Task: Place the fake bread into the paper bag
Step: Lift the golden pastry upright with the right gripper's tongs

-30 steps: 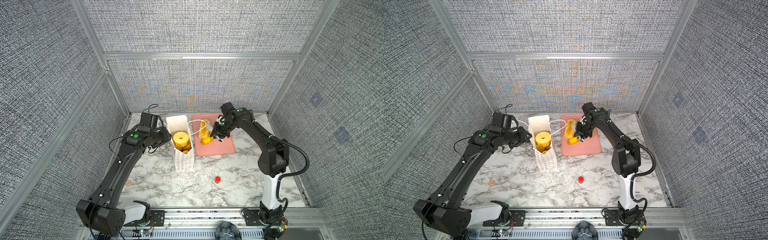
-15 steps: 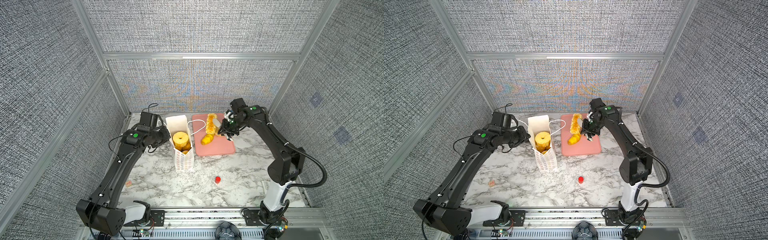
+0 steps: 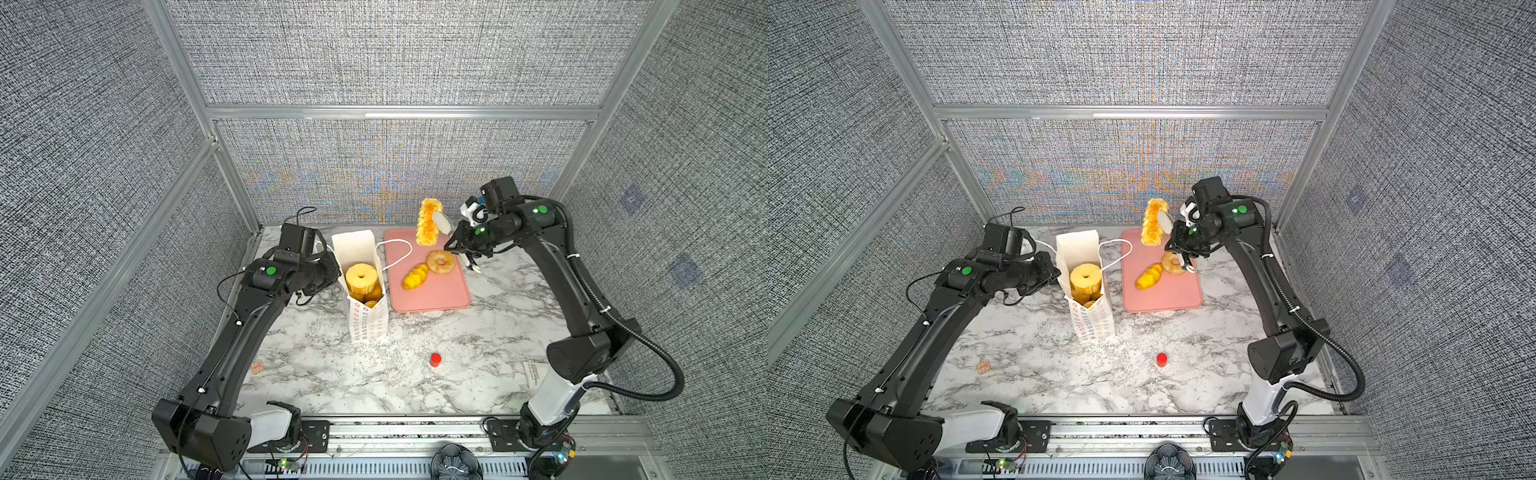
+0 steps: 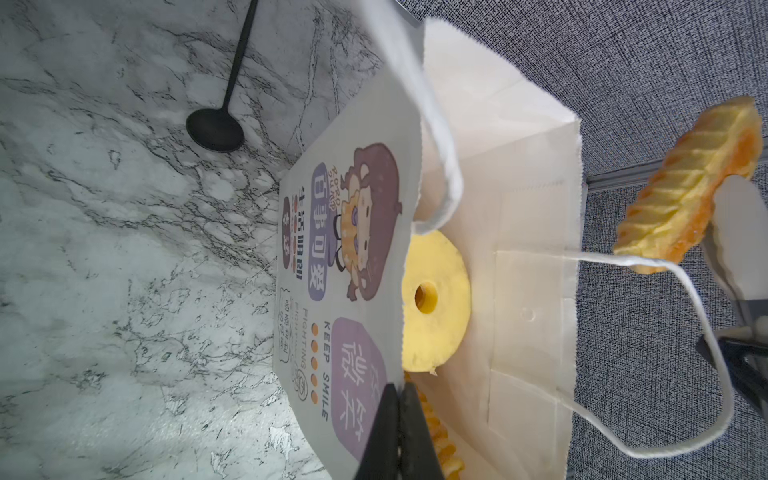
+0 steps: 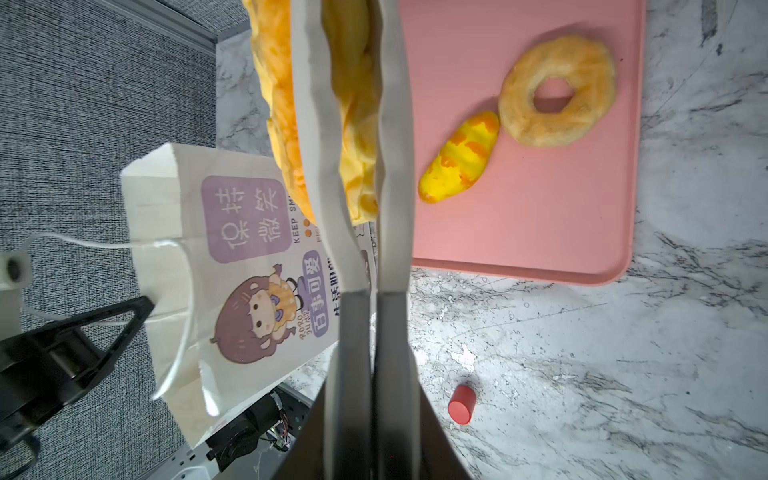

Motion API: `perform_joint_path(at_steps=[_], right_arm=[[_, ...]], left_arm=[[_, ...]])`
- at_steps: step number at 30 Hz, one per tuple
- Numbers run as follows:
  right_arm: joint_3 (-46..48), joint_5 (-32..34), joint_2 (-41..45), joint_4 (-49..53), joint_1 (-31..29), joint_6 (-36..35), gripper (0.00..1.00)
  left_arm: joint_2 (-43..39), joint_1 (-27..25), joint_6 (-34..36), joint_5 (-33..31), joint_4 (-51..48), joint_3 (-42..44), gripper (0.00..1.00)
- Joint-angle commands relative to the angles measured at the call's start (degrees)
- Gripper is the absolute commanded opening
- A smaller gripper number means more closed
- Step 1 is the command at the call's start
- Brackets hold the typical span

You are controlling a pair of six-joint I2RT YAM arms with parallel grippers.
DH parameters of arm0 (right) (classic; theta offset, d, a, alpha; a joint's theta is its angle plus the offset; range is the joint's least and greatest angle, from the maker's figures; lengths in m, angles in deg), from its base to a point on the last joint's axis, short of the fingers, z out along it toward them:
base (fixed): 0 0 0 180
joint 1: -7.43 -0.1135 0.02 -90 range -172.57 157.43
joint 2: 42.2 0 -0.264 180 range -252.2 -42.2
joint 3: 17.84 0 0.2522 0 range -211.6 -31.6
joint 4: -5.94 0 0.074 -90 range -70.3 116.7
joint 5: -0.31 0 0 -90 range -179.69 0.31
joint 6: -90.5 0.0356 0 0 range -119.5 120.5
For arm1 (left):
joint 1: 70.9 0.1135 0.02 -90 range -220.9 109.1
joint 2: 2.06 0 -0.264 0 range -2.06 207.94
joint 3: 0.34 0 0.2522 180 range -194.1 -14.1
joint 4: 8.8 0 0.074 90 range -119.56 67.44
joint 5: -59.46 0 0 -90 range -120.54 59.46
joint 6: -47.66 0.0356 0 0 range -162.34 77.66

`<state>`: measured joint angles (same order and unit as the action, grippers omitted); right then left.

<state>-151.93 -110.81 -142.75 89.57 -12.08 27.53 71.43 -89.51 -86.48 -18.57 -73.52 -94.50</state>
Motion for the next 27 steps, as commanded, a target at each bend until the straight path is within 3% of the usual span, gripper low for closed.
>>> perform_joint_path(at_steps=[1, 27], right_arm=[[-1.4, -1.4, 0.9, -0.3, -0.1, -0.3, 0.22], [-5.7, -4.6, 5.2, -6.3, -6.0, 0.0, 0.24]], left_arm=[[0.2, 0.1, 0.3, -0.3, 0.3, -0.5, 0.00], [1.8, 0.0, 0.5, -0.2, 0.8, -1.6, 0.00]])
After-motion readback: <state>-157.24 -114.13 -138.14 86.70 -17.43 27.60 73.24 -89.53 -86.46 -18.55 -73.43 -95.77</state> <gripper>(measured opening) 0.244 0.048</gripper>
